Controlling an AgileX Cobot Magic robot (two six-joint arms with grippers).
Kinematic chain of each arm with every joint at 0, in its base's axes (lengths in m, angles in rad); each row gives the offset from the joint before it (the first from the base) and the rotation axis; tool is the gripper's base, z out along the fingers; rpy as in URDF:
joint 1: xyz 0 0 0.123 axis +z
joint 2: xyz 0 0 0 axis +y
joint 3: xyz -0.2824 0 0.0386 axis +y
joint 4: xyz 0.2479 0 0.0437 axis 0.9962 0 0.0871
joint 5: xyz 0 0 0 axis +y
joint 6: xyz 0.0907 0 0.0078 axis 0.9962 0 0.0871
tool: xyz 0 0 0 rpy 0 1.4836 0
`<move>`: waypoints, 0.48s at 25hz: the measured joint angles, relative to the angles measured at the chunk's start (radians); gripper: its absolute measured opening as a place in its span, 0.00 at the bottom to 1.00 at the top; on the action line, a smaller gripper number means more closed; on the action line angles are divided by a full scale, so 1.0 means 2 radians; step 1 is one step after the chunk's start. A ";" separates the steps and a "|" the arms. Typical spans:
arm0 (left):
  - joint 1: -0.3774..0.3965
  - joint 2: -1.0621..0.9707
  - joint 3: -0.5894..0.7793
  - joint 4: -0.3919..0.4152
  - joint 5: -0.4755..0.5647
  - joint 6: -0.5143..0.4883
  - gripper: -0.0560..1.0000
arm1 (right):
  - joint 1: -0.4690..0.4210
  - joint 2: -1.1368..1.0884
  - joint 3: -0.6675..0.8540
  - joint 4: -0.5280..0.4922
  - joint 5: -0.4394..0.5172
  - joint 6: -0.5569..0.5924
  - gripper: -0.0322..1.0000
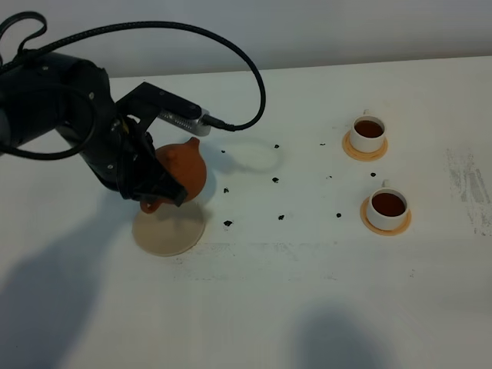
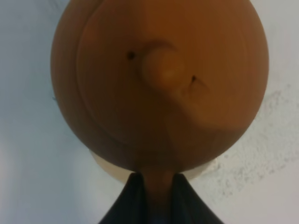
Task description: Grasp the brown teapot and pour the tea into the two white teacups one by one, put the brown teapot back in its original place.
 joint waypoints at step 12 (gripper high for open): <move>0.016 -0.004 0.055 -0.002 -0.018 -0.015 0.14 | 0.000 0.000 0.000 0.000 0.000 0.000 0.49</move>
